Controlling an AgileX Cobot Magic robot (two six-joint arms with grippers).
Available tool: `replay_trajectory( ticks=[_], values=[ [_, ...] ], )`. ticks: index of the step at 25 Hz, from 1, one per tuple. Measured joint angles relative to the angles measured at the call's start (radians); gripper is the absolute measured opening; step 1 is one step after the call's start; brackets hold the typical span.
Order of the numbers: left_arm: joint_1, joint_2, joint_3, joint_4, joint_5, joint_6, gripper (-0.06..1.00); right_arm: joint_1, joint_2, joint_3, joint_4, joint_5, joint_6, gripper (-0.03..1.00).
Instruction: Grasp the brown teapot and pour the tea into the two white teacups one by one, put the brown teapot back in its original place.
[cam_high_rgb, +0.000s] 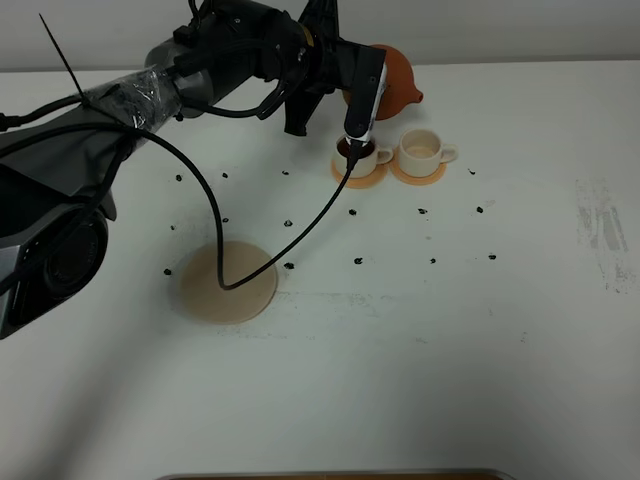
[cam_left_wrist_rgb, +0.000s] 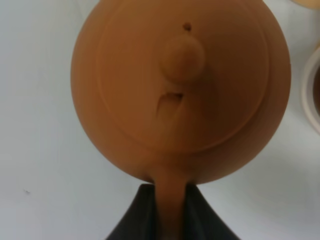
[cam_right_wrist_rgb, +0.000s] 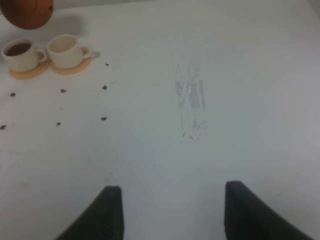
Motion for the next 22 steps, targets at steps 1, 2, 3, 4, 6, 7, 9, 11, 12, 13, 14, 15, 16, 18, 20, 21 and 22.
replay_trajectory(
  ticks=[1, 2, 3, 4, 6, 7, 9, 11, 12, 13, 14, 15, 16, 18, 20, 21, 22],
  values=[
    [-0.001, 0.0, 0.0, 0.0, -0.003, 0.016, 0.12, 0.0, 0.0, 0.0, 0.0, 0.0, 0.0, 0.47],
    [-0.001, 0.0, 0.0, 0.0, -0.007, 0.033, 0.12, 0.0, 0.0, 0.0, 0.0, 0.0, 0.0, 0.47],
    [-0.002, 0.0, 0.0, 0.0, -0.012, 0.049, 0.12, 0.0, 0.0, 0.0, 0.0, 0.0, 0.0, 0.47],
    [-0.002, 0.0, 0.0, 0.0, -0.015, 0.061, 0.12, 0.0, 0.0, 0.0, 0.0, 0.0, 0.0, 0.47],
    [-0.002, 0.0, 0.0, 0.0, -0.022, 0.084, 0.12, 0.0, 0.0, 0.0, 0.0, 0.0, 0.0, 0.47],
    [-0.002, 0.0, 0.0, 0.0, -0.028, 0.09, 0.12, 0.0, 0.0, 0.0, 0.0, 0.0, 0.0, 0.47],
    [-0.002, 0.0, 0.0, 0.002, -0.034, 0.097, 0.12, 0.0, 0.0, 0.0, 0.0, 0.0, 0.0, 0.47],
    [-0.002, 0.003, 0.0, 0.015, -0.036, 0.108, 0.12, 0.0, 0.0, 0.0, 0.0, 0.0, 0.0, 0.47],
    [-0.003, 0.006, 0.0, 0.018, -0.036, 0.12, 0.12, 0.0, 0.0, 0.0, 0.0, 0.0, 0.0, 0.47],
    [-0.005, 0.007, 0.0, 0.02, -0.036, 0.134, 0.12, 0.0, 0.0, 0.0, 0.0, 0.0, 0.0, 0.47],
    [-0.007, 0.01, 0.0, 0.023, -0.036, 0.147, 0.12, 0.0, 0.0, 0.0, 0.0, 0.0, 0.0, 0.47],
    [-0.01, 0.012, 0.0, 0.023, -0.037, 0.164, 0.12, 0.0, 0.0, 0.0, 0.0, 0.0, 0.0, 0.47],
    [-0.012, 0.013, 0.0, 0.023, -0.04, 0.183, 0.12, 0.0, 0.0, 0.0, 0.0, 0.0, 0.0, 0.47],
    [-0.018, 0.013, 0.0, 0.023, -0.044, 0.211, 0.12, 0.0, 0.0, 0.0, 0.0, 0.0, 0.0, 0.47],
    [-0.02, 0.013, 0.0, 0.023, -0.051, 0.233, 0.12, 0.0, 0.0, 0.0, 0.0, 0.0, 0.0, 0.47],
    [-0.021, 0.013, 0.0, 0.023, -0.056, 0.246, 0.12, 0.0, 0.0, 0.0, 0.0, 0.0, 0.0, 0.47],
    [-0.021, 0.013, 0.0, 0.023, -0.058, 0.257, 0.12, 0.0, 0.0, 0.0, 0.0, 0.0, 0.0, 0.47]
  ],
)
